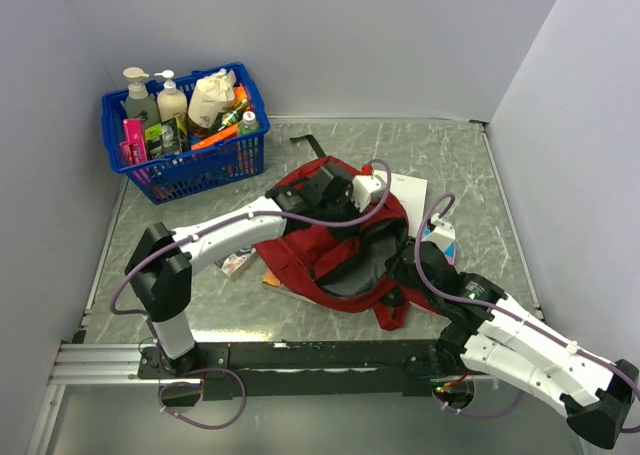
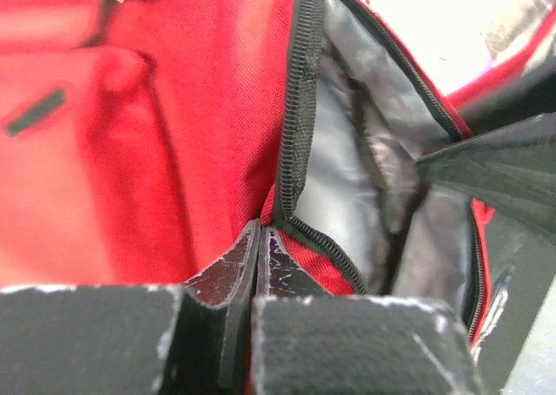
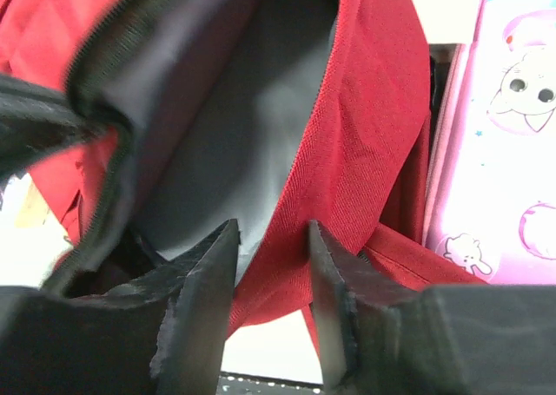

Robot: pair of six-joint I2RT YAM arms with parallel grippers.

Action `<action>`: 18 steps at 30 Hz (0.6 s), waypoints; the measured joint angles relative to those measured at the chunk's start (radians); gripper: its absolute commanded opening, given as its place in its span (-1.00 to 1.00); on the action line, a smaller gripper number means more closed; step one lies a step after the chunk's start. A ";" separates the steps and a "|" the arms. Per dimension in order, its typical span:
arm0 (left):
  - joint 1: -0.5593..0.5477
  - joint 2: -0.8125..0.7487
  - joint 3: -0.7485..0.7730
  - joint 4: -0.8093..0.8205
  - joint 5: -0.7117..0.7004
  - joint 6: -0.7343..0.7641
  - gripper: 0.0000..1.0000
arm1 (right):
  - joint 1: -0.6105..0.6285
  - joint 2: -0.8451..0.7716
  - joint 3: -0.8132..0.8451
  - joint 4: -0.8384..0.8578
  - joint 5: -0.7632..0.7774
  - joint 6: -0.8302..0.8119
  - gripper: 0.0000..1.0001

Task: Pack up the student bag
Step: Unzip the student bag at the center of the board.

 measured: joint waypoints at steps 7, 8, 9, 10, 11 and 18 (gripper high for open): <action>0.079 -0.008 0.204 -0.096 0.002 0.057 -0.98 | -0.002 -0.002 -0.008 -0.023 -0.003 0.015 -0.87; 0.086 -0.015 0.230 -0.113 0.009 0.063 -0.98 | -0.002 -0.005 -0.010 -0.022 -0.006 0.015 -0.88; 0.090 -0.022 0.253 -0.128 0.015 0.066 -0.98 | -0.002 -0.007 -0.011 -0.022 -0.010 0.013 -0.91; 0.091 -0.032 0.267 -0.138 0.022 0.071 -0.98 | -0.002 -0.008 -0.012 -0.021 -0.015 0.012 -0.96; 0.091 -0.044 0.278 -0.150 0.032 0.074 -0.98 | -0.002 -0.009 -0.015 -0.014 -0.021 0.009 -0.99; 0.087 -0.151 0.224 -0.181 0.116 0.082 -0.98 | -0.004 0.009 -0.016 0.000 -0.057 -0.025 0.16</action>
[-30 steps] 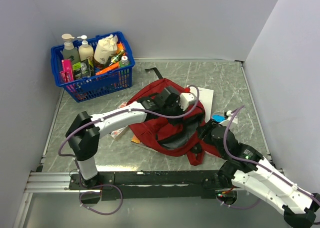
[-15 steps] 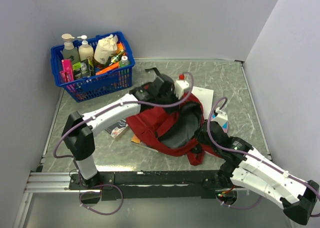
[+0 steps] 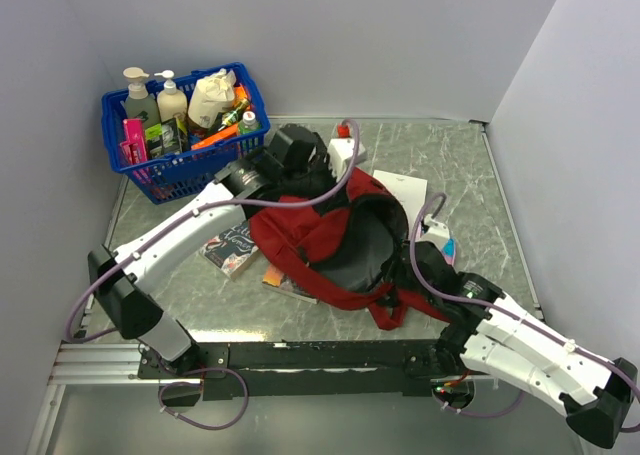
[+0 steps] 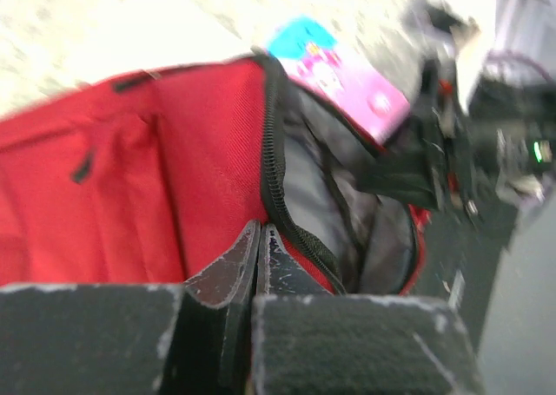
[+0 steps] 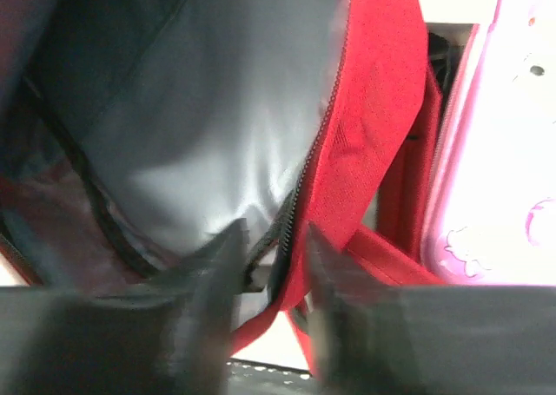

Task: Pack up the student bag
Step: Unzip the student bag at the center of the board.

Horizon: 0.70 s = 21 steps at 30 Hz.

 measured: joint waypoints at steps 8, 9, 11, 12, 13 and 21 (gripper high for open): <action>-0.002 -0.051 -0.201 -0.018 0.105 0.058 -0.98 | 0.000 -0.075 0.034 0.193 0.001 -0.327 0.38; -0.002 -0.051 -0.210 -0.019 0.112 0.068 -0.98 | 0.000 -0.077 0.032 0.241 0.000 -0.394 0.38; -0.002 -0.051 -0.215 -0.018 0.124 0.075 -0.98 | 0.000 -0.073 0.016 0.348 -0.012 -0.531 0.39; -0.002 -0.052 -0.216 -0.017 0.130 0.077 -0.98 | 0.000 -0.063 0.002 0.400 -0.022 -0.600 0.38; -0.002 -0.053 -0.216 -0.016 0.135 0.079 -0.98 | 0.000 -0.057 -0.010 0.433 -0.032 -0.652 0.38; -0.002 -0.057 -0.216 -0.013 0.153 0.090 -0.93 | -0.002 0.137 -0.022 0.613 -0.133 -1.125 0.38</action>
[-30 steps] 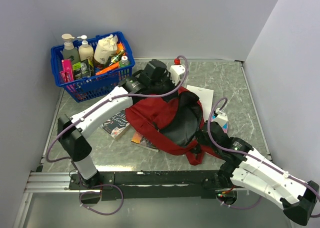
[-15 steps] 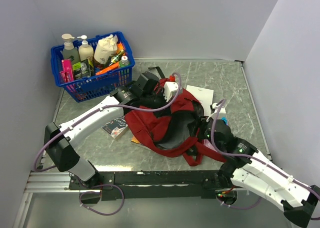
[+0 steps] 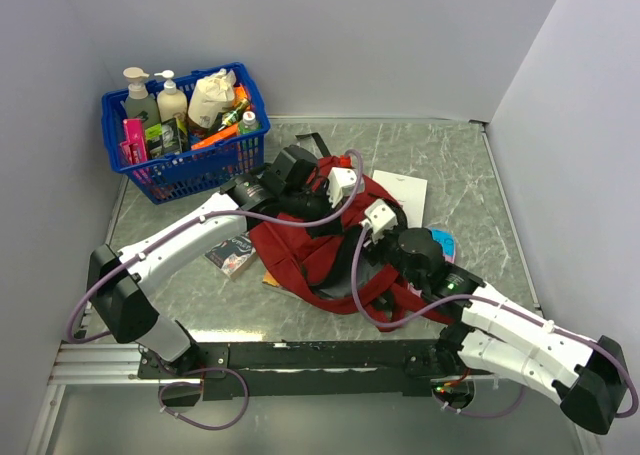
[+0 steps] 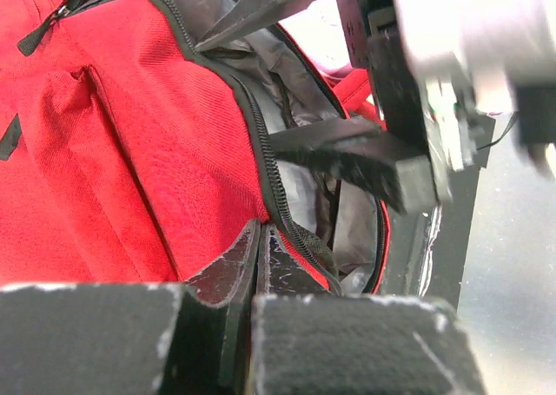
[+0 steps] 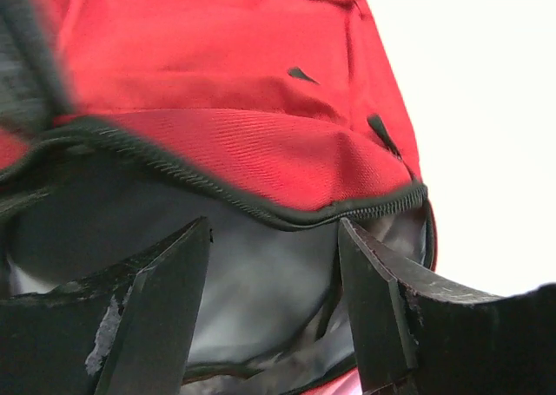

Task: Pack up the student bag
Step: Unzip the student bag at the center of the board.

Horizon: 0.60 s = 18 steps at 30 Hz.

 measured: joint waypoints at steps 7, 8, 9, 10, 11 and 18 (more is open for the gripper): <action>0.000 -0.002 -0.001 0.031 0.002 -0.072 0.37 | -0.013 -0.016 0.001 0.025 -0.103 -0.173 0.34; 0.000 -0.007 -0.005 0.040 0.005 -0.094 0.46 | -0.014 -0.017 0.001 0.025 -0.109 -0.178 0.33; 0.001 -0.015 -0.014 0.051 0.009 -0.107 0.52 | -0.016 -0.018 0.001 0.025 -0.114 -0.181 0.32; 0.002 -0.028 -0.031 0.066 0.013 -0.127 0.60 | -0.017 -0.019 0.001 0.027 -0.119 -0.182 0.32; 0.002 -0.043 -0.050 0.077 0.016 -0.145 0.62 | -0.018 -0.020 0.001 0.029 -0.121 -0.181 0.31; -0.027 -0.127 -0.187 0.114 -0.016 -0.235 0.86 | -0.054 -0.015 0.000 0.092 -0.140 -0.159 0.26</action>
